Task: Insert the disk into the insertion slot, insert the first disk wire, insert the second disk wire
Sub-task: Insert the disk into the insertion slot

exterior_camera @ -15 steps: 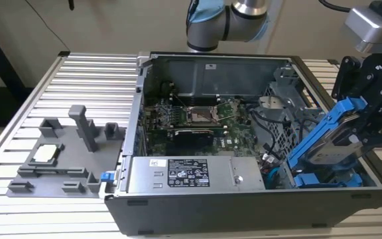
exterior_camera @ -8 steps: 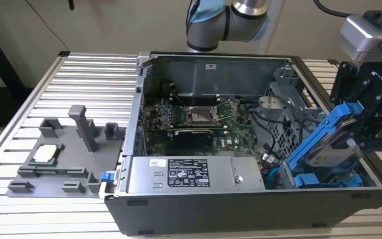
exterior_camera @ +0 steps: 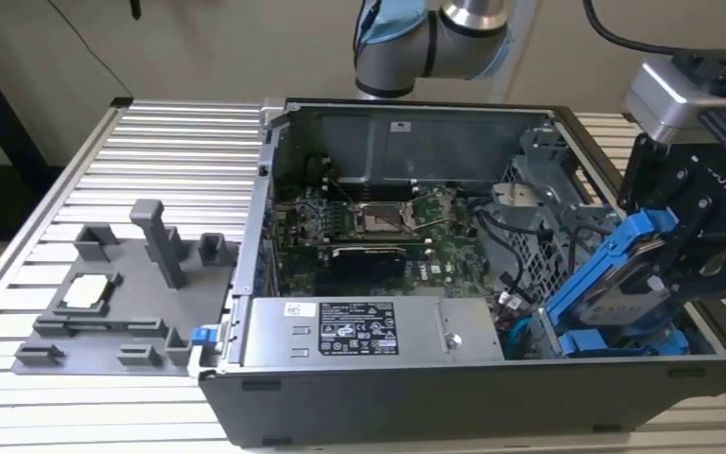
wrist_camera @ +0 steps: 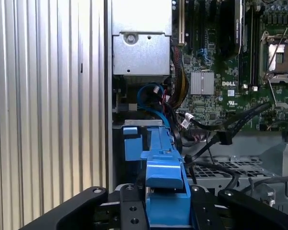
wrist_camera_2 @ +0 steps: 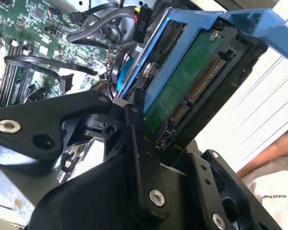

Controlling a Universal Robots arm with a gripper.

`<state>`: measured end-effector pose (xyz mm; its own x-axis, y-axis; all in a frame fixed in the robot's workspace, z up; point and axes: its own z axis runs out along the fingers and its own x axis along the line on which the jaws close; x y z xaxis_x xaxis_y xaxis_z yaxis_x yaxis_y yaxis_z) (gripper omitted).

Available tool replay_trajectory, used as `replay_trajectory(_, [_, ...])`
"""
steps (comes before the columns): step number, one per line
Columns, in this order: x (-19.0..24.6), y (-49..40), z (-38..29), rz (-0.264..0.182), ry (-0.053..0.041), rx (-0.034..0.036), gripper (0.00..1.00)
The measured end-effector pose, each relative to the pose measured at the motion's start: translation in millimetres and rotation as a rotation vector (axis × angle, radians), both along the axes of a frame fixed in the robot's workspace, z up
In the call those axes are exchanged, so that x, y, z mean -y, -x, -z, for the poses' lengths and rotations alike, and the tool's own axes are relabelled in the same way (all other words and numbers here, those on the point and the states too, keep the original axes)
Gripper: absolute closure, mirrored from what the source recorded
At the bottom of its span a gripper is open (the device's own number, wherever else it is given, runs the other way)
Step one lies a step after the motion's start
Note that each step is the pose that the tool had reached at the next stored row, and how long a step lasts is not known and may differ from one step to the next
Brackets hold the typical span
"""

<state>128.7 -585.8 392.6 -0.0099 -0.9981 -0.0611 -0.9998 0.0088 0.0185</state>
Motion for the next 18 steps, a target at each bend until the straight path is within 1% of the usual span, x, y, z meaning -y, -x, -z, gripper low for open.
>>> replay_trajectory(8, [0.0, 0.2, 13.8, 0.001, -0.0002, 0.0003, 0.67])
replay_trajectory(16, [-0.1, 0.2, 14.0, 0.001, -0.0031, 0.0044, 0.67])
replay_trajectory(17, [-0.1, 0.2, 13.9, 0.001, -0.0028, 0.0046, 0.66])
replay_trajectory(18, [-0.1, 0.2, 13.9, 0.001, -0.0029, 0.0049, 0.6])
